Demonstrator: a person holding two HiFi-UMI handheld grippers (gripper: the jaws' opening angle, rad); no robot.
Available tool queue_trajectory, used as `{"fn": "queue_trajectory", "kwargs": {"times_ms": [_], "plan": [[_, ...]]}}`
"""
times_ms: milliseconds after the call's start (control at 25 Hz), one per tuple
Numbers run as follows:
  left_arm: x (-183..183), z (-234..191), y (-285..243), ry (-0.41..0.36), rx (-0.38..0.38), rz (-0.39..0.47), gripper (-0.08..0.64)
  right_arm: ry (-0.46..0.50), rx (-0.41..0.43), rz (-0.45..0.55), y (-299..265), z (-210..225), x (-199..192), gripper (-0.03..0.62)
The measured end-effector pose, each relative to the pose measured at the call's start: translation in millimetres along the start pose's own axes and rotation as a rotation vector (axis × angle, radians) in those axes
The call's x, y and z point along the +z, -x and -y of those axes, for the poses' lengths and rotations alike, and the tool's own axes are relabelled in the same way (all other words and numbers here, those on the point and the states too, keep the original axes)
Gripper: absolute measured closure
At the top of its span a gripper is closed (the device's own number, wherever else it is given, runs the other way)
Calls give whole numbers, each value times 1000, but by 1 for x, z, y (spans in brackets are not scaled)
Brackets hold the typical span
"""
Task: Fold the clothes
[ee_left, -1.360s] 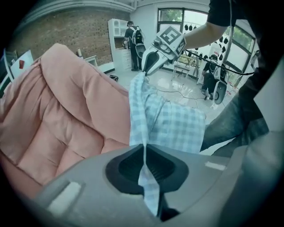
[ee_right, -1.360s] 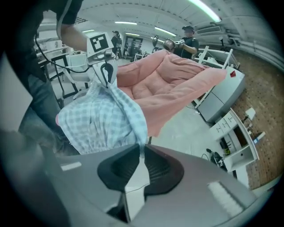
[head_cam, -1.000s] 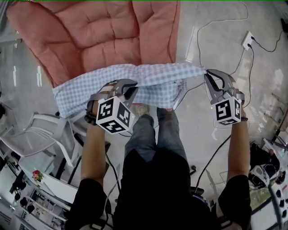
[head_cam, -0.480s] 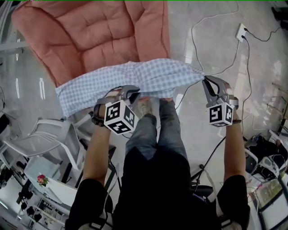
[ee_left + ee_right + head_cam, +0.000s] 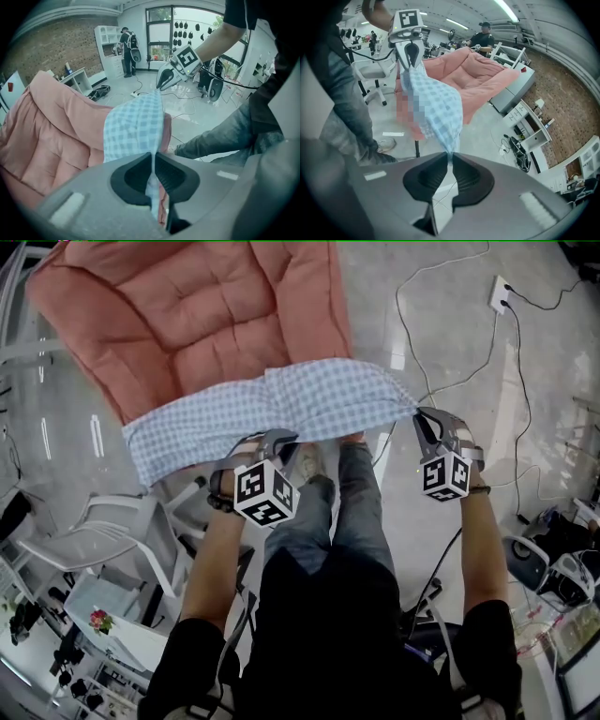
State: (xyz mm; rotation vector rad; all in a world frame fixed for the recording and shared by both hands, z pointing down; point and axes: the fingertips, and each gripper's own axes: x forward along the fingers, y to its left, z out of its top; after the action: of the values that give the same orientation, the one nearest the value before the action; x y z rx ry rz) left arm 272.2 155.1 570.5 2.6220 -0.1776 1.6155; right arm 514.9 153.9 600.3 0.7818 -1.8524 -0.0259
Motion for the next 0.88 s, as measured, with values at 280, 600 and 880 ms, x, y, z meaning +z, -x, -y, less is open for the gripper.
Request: {"fn": "queue_trajectory", "kwargs": {"times_ms": [280, 600, 880], "plan": [[4, 16, -4, 66, -96, 72, 426, -40, 142, -30, -13, -26, -2, 398], [13, 4, -2, 99, -100, 108, 426, -69, 176, -9, -12, -20, 9, 399], [22, -11, -6, 139, -89, 122, 428, -242, 211, 39, -17, -7, 22, 405]]}}
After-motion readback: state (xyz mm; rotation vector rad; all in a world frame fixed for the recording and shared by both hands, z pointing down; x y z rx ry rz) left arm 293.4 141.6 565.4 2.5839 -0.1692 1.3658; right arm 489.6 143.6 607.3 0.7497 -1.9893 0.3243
